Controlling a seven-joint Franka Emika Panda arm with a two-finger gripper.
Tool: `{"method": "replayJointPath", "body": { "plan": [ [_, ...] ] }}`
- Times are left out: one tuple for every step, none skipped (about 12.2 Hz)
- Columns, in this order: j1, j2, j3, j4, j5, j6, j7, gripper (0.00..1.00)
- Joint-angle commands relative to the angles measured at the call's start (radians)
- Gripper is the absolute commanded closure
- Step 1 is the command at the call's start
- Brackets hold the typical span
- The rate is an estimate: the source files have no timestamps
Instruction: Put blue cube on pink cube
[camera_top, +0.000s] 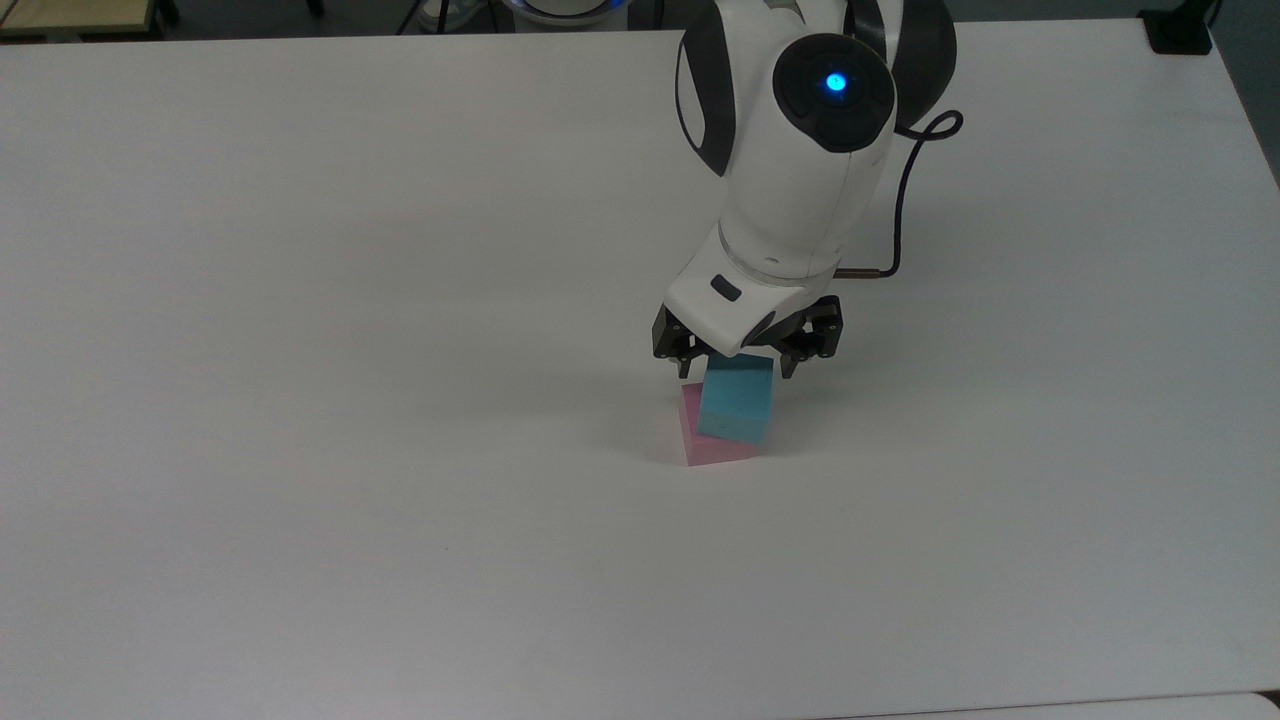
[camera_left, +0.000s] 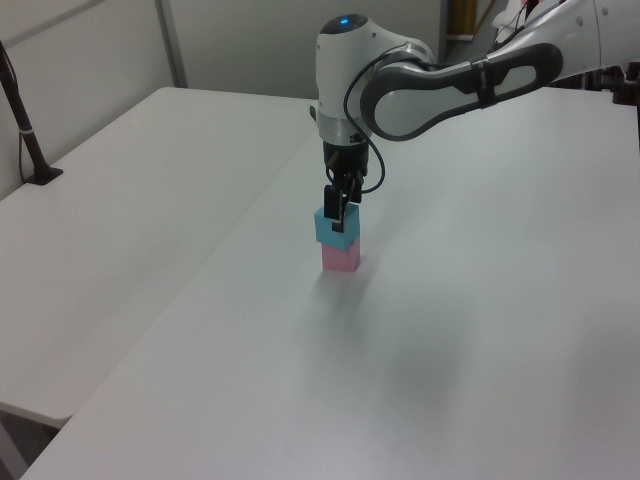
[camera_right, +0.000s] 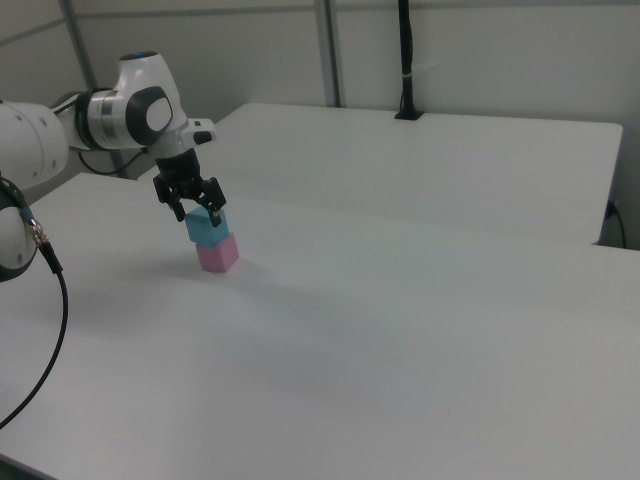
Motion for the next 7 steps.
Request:
{"method": "replayJointPath", "body": {
  "plan": [
    [0.015, -0.014, -0.022, 0.001, 0.014, -0.001, 0.026, 0.0],
    [0.014, -0.063, -0.024, -0.034, 0.014, -0.004, 0.026, 0.0],
    [0.012, -0.126, -0.022, -0.076, 0.014, -0.006, 0.028, 0.0],
    [0.007, -0.183, -0.021, -0.105, 0.012, -0.027, 0.032, 0.0],
    [0.004, -0.221, -0.021, -0.12, 0.009, -0.086, 0.034, 0.0],
    [-0.008, -0.252, -0.021, -0.12, 0.009, -0.137, 0.034, 0.0],
    [-0.022, -0.287, -0.016, -0.133, 0.002, -0.18, 0.029, 0.0]
  ]
}}
